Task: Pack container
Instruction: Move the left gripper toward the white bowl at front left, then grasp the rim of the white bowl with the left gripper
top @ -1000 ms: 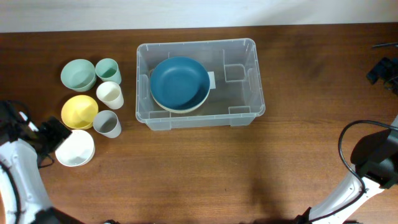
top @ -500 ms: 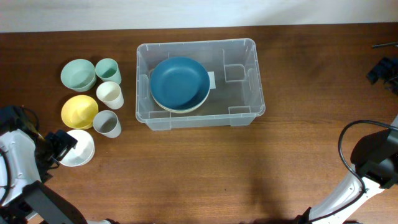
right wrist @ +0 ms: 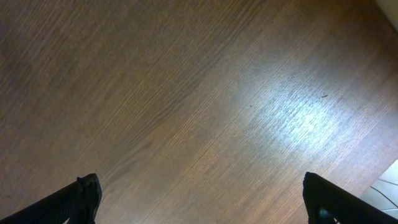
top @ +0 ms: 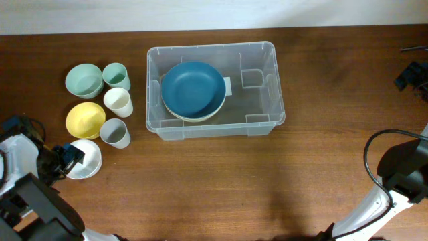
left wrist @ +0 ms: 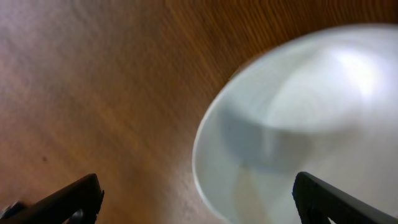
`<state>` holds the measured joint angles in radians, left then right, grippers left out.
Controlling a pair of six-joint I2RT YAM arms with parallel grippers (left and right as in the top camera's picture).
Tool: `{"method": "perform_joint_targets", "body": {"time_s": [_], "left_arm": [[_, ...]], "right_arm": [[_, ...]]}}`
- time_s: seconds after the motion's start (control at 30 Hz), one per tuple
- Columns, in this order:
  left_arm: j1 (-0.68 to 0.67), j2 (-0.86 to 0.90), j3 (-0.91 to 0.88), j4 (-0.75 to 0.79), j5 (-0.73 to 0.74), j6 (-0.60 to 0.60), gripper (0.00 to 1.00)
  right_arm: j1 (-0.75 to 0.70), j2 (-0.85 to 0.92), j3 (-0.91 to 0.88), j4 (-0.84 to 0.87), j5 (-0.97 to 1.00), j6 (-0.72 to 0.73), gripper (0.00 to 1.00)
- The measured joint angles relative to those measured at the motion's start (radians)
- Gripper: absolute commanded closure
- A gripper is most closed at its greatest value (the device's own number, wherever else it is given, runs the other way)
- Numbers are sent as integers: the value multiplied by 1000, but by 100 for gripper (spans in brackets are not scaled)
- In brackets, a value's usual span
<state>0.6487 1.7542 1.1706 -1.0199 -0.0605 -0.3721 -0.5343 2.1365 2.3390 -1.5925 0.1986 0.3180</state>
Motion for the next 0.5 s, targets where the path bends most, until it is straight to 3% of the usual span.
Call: {"method": "perform_joint_targets", "body": {"time_s": [0.5], "left_arm": [[0,92,0,66,3,-7,5]], "right_arm": [[0,0,0,0,0,0,1]]}}
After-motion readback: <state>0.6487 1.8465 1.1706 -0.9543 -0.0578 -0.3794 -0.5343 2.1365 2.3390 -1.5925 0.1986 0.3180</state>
